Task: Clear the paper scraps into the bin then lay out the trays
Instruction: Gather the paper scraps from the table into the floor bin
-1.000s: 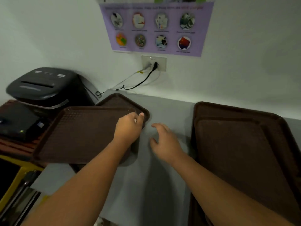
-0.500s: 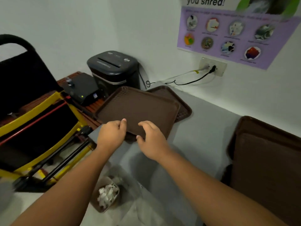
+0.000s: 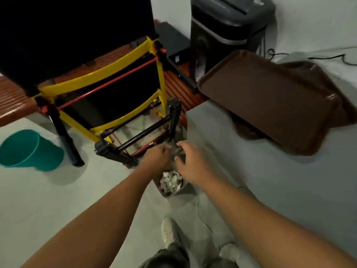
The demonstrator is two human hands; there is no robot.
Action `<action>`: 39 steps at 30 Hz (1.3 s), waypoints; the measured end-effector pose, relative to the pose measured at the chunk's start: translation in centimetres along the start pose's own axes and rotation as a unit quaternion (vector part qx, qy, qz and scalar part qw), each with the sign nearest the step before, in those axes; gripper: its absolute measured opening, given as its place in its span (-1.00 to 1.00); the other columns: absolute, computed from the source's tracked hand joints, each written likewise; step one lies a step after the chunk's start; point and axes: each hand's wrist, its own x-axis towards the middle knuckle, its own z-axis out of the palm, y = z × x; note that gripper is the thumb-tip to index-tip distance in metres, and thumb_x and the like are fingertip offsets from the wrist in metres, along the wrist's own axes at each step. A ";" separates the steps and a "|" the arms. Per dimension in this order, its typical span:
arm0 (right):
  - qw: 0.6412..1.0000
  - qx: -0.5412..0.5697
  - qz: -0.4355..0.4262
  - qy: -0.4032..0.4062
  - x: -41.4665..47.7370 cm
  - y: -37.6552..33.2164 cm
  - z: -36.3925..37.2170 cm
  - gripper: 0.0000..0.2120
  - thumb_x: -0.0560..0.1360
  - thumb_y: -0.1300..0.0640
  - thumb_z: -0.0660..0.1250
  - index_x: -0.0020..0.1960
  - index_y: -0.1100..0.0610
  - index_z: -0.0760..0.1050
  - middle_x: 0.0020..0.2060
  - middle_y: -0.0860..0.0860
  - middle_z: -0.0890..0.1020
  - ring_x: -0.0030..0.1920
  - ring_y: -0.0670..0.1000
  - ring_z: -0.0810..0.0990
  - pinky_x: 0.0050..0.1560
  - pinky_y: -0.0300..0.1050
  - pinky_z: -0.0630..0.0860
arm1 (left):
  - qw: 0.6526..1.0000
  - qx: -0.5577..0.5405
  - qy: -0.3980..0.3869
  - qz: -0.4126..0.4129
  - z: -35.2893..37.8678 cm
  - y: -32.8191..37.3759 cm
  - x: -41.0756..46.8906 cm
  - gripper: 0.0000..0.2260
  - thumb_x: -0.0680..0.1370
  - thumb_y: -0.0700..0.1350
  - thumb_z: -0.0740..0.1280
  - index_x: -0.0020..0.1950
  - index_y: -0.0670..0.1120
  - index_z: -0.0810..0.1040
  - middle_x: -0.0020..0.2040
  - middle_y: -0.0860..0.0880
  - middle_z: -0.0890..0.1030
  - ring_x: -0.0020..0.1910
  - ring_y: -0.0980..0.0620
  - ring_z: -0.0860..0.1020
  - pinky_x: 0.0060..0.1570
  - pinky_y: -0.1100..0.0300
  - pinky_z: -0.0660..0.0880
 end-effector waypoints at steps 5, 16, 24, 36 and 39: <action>0.999 0.004 0.039 -0.037 2.5 2.0 6.7 -0.54 0.55 0.07 0.29 0.43 0.11 0.34 0.39 0.05 0.41 0.38 0.06 0.38 0.36 -0.02 0.37 | 0.994 -0.035 -0.088 -0.055 4.5 -7.0 3.0 -0.76 0.64 -0.12 0.17 0.00 -0.24 0.55 -0.03 -0.21 0.58 0.00 -0.18 0.56 -0.08 0.08 0.42; 0.991 0.015 0.111 -0.072 4.2 10.1 15.0 -0.58 0.52 0.13 0.32 0.37 0.07 0.39 0.30 0.02 0.51 0.28 0.02 0.47 0.21 -0.25 0.35 | 0.987 -0.028 -0.115 -0.105 13.8 -15.9 8.5 -0.88 0.57 -0.13 0.31 0.07 -0.03 0.61 0.07 -0.05 0.62 -0.04 -0.01 0.53 -0.11 0.26 0.35; 0.988 -0.019 0.136 -0.074 4.4 14.8 19.4 -0.56 0.49 0.11 0.35 0.36 0.06 0.42 0.26 0.04 0.55 0.22 0.07 0.51 0.12 -0.25 0.35 | 0.985 -0.040 -0.105 -0.131 19.8 -19.8 10.4 -0.85 0.59 -0.15 0.32 0.11 -0.09 0.63 0.20 -0.10 0.62 0.15 -0.06 0.56 -0.07 0.36 0.29; 0.986 -0.004 0.146 -0.079 3.0 13.8 18.0 -0.60 0.49 0.12 0.34 0.33 0.05 0.45 0.24 0.02 0.55 0.21 0.04 0.52 0.13 -0.24 0.38 | 0.984 -0.057 -0.077 -0.150 17.6 -18.7 9.6 -0.68 0.58 -0.12 0.27 0.34 -0.09 0.49 0.25 -0.13 0.58 0.24 -0.17 0.53 0.20 0.11 0.41; 0.987 0.001 0.143 -0.078 3.0 11.9 16.1 -0.59 0.50 0.12 0.34 0.34 0.04 0.44 0.24 0.01 0.54 0.20 0.02 0.52 0.15 -0.24 0.39 | 0.982 -0.079 -0.073 -0.156 15.0 -17.3 8.4 -0.67 0.58 -0.10 0.28 0.35 -0.07 0.51 0.26 -0.13 0.59 0.25 -0.15 0.53 0.21 0.12 0.44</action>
